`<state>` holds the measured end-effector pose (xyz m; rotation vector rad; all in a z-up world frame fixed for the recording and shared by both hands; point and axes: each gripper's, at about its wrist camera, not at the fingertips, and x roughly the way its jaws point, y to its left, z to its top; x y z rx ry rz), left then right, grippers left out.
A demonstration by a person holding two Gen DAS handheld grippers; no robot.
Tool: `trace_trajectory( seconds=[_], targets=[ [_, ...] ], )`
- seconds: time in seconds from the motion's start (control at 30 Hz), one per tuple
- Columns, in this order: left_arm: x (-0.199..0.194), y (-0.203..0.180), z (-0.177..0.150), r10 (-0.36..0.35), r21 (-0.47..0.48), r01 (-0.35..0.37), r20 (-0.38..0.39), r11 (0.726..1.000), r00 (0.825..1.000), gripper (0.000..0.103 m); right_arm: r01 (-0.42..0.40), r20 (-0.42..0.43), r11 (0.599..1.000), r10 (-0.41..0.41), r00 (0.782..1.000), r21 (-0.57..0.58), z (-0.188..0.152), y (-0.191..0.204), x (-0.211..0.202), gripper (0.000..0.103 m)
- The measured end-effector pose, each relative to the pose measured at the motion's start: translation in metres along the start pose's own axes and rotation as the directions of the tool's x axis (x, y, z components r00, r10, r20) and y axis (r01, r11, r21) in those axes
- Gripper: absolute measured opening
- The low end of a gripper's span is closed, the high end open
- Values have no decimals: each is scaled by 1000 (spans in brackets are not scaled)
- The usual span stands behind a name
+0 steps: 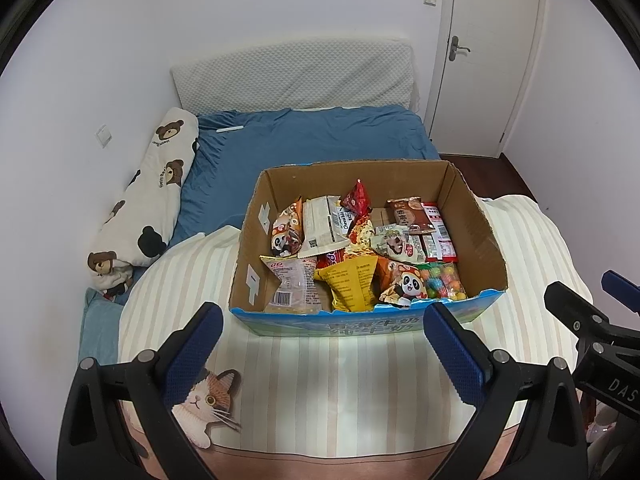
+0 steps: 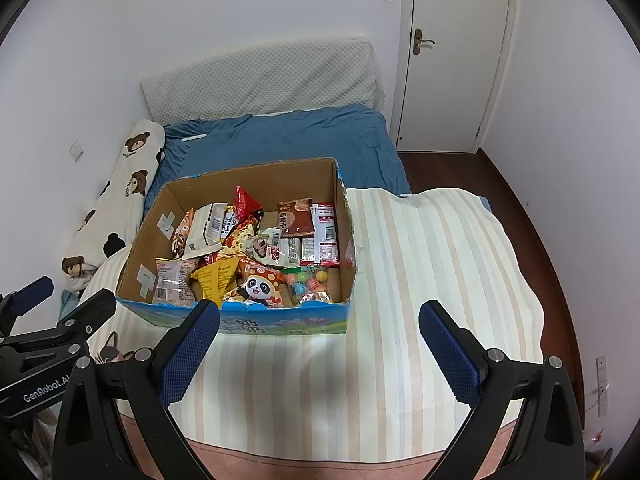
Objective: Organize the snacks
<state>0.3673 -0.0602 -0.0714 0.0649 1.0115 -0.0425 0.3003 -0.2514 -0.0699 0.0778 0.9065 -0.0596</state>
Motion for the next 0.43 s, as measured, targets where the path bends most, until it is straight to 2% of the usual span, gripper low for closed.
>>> trace_trajectory(
  seconds=[0.43],
  targets=[
    [0,-3,0,-1,-3,1,6,1000,1000,103,4,1,1000,-4,1000,-1,-1,0,-2,102]
  ],
)
